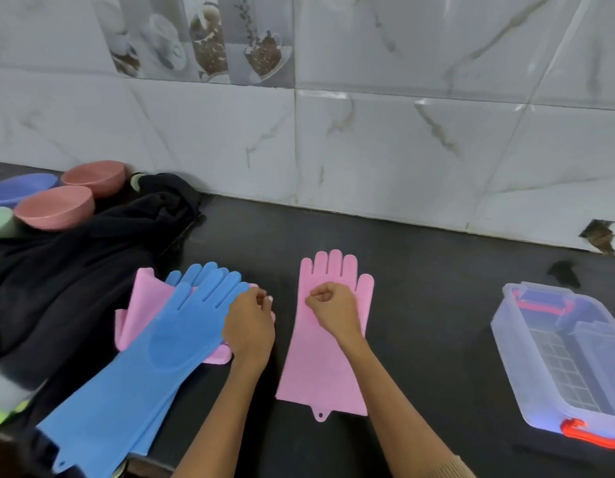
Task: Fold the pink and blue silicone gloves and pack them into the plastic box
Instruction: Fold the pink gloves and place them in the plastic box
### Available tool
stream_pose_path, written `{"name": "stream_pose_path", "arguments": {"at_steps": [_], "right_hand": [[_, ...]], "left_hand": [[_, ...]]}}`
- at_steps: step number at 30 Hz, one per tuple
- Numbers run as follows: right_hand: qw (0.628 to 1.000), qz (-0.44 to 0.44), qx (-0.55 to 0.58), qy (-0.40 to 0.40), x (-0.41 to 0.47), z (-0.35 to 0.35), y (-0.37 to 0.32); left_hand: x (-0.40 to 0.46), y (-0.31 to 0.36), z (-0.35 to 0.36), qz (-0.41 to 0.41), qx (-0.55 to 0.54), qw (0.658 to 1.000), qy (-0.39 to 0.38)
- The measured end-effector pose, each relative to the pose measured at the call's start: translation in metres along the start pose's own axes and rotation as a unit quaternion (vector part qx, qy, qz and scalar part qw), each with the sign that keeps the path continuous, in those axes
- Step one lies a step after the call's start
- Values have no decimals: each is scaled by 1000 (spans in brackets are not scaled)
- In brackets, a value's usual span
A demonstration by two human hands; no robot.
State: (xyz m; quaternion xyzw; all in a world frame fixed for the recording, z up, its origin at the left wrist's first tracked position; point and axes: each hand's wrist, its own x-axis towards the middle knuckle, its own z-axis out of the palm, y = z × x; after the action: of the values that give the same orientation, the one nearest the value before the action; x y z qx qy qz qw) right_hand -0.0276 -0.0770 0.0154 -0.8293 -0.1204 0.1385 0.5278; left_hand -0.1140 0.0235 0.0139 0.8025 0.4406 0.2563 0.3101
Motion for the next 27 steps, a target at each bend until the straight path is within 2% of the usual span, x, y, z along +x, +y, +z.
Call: {"name": "stream_pose_path", "arguments": {"at_steps": [2, 4, 8, 13, 16, 20, 25, 27], "right_hand": [[998, 2, -18, -68, -2, 24, -9], [992, -1, -65, -105, -5, 46, -12], [979, -4, -154, -132, -8, 71, -12], [964, -8, -195, -179, -9, 79, -16], [971, 2, -112, -211, -11, 79, -24], [964, 71, 45, -253, -15, 77, -32], [941, 139, 192, -240, -13, 73, -50], [927, 127, 266, -230, -13, 67, -56]], "left_hand": [[5, -11, -15, -10, 10, 1000, 27], [9, -25, -26, -16, 44, 999, 21], [9, -44, -35, -30, 92, 995, -17], [7, -42, -31, -7, 131, 991, 15], [10, -41, -32, -10, 101, 994, 43], [17, -40, -39, -4, 51, 995, 86], [26, -37, -52, -7, -2, 987, 158], [30, -35, -55, -2, -9, 985, 172]]}}
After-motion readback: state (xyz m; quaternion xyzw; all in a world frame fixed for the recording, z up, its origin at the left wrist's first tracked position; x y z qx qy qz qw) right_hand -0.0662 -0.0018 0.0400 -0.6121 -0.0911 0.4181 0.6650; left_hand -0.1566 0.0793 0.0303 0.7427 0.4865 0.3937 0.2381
